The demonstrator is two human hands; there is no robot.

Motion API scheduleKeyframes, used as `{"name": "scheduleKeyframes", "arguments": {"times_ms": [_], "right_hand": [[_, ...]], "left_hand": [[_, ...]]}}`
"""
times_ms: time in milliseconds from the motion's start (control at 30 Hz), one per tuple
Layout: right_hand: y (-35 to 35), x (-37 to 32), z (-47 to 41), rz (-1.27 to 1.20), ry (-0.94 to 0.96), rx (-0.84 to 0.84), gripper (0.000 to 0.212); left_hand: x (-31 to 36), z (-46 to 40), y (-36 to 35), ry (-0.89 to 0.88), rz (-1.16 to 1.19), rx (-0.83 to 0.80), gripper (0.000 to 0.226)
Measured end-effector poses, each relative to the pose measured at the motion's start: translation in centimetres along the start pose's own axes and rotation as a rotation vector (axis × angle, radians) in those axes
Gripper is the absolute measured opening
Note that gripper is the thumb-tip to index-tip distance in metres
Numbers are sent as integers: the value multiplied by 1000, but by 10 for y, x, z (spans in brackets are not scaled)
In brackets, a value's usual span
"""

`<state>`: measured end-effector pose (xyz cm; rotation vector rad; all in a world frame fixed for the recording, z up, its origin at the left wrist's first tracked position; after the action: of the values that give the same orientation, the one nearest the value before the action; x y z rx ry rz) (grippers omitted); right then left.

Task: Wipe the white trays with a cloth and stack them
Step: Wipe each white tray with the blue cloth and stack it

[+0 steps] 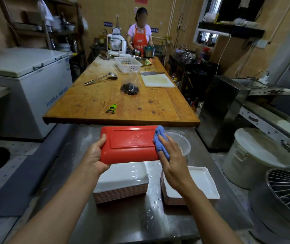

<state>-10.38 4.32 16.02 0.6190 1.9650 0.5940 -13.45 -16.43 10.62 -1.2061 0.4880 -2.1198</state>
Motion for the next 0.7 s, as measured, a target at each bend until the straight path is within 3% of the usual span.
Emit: {"name": "scheduleKeyframes", "arguments": {"times_ms": [133, 233, 400, 567, 700], "right_hand": [[-5, -11, 8, 261, 56, 98, 46], [-21, -32, 10, 387, 153, 74, 46], [-49, -63, 6, 344, 201, -8, 47], [-60, -70, -15, 343, 179, -132, 48], [-51, -41, -27, 347, 38, -164, 48]], "left_hand": [[-6, 10, -15, -71, 69, -42, 23], [-14, 18, -31, -93, 61, -91, 34], [-18, 26, -31, -146, 47, -65, 45], [-20, 28, -26, -182, 21, -68, 41], [-19, 27, -19, -221, -4, -60, 32]]}}
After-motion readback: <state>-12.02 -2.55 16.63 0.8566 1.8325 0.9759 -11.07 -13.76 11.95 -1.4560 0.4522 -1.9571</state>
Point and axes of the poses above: each hand's wrist, its own z-axis away from the middle knuckle, its own y-axis out of the back of the hand, x = y × z, the point moved 8 cm from there along -z, towards the middle knuckle, and after that the axes turned 2 degrees about y, right-handed, at the moved point
